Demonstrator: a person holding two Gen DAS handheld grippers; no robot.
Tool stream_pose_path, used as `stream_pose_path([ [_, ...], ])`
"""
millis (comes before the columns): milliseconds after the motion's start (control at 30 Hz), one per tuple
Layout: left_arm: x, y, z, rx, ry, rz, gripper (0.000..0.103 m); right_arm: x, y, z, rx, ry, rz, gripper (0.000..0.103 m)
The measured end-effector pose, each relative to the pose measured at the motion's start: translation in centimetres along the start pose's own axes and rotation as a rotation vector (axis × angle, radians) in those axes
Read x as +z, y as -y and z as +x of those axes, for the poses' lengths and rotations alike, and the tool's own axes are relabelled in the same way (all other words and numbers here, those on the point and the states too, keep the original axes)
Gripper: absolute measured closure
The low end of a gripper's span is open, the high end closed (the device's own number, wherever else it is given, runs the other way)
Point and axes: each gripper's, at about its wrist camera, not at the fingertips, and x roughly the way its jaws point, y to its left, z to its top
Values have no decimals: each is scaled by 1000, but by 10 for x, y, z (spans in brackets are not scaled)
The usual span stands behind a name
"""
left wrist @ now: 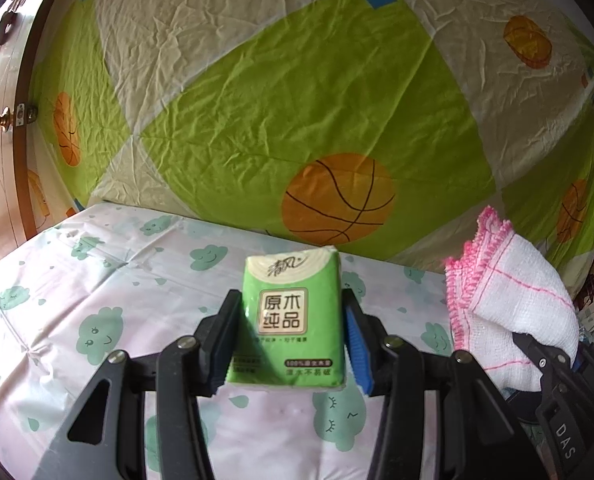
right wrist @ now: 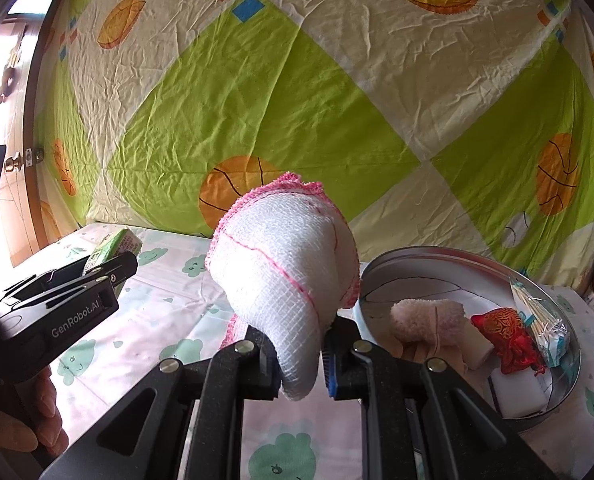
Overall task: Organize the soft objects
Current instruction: 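Lift the towel with the right tool while the left tool lifts the tissue pack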
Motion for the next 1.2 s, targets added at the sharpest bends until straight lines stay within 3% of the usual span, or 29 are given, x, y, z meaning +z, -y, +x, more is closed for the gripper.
stream_pose_path([
  [533, -8, 9, -8, 26, 4, -24, 55, -1, 20, -13, -2, 15, 12, 86],
  [1200, -16, 37, -12, 8, -8, -13, 55, -2, 45, -24, -12, 23, 42, 86],
])
